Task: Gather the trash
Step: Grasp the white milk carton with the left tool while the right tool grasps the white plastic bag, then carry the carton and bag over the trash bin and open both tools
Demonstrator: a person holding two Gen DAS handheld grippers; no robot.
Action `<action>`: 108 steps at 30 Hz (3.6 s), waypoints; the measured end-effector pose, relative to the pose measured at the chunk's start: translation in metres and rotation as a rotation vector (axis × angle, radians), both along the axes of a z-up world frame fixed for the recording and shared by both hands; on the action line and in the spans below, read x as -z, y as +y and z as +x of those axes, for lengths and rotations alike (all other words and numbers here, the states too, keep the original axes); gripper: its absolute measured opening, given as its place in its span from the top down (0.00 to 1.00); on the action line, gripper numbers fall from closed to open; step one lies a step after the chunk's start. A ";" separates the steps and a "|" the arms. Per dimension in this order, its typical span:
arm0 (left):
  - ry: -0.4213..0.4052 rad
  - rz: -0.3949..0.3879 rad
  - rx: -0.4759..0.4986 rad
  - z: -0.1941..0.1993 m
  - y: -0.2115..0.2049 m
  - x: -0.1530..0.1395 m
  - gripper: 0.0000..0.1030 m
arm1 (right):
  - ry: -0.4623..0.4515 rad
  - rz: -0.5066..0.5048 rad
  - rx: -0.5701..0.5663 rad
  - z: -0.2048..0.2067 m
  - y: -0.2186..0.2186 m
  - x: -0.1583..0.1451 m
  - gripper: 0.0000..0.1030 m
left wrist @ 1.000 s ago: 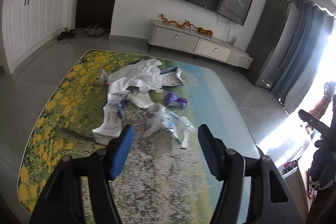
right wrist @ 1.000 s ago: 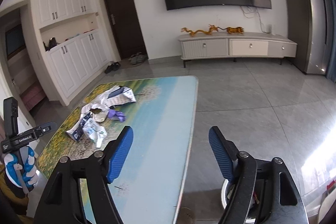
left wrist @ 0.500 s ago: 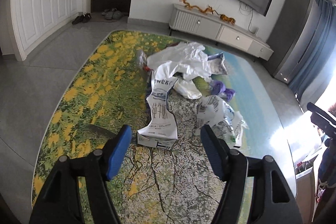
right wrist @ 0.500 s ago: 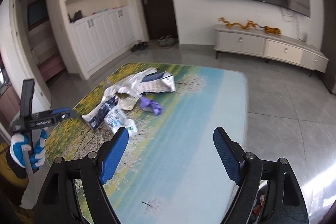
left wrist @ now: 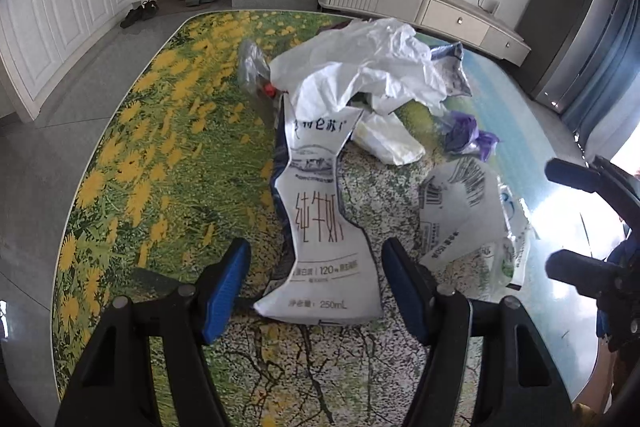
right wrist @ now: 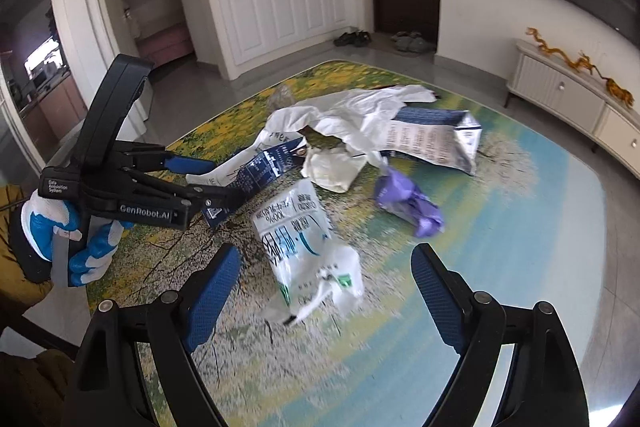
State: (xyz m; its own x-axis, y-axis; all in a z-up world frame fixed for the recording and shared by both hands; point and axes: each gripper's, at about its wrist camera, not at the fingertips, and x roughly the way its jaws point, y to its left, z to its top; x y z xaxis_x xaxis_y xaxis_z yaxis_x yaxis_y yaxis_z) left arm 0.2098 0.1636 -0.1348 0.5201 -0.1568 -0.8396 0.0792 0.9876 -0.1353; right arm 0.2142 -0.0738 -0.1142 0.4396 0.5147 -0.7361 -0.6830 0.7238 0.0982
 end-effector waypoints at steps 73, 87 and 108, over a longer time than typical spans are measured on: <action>-0.005 -0.214 0.617 -0.079 -0.377 -0.061 0.52 | 0.038 0.222 0.889 -0.144 -0.414 0.037 0.73; 0.138 -0.176 0.708 -0.043 -0.501 0.003 0.51 | 0.178 0.214 1.026 -0.121 -0.464 0.098 0.53; 0.000 -0.245 0.703 -0.076 -0.487 -0.044 0.48 | 0.080 0.210 1.082 -0.171 -0.470 0.059 0.44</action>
State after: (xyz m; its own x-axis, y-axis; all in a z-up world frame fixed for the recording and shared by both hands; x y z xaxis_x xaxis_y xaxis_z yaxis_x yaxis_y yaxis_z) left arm 0.1336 -0.3232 -0.0909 0.2280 -0.6354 -0.7378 0.6809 0.6457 -0.3457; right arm 0.0430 -0.5440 -0.1731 0.6884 0.0051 -0.7253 0.3147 0.8989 0.3049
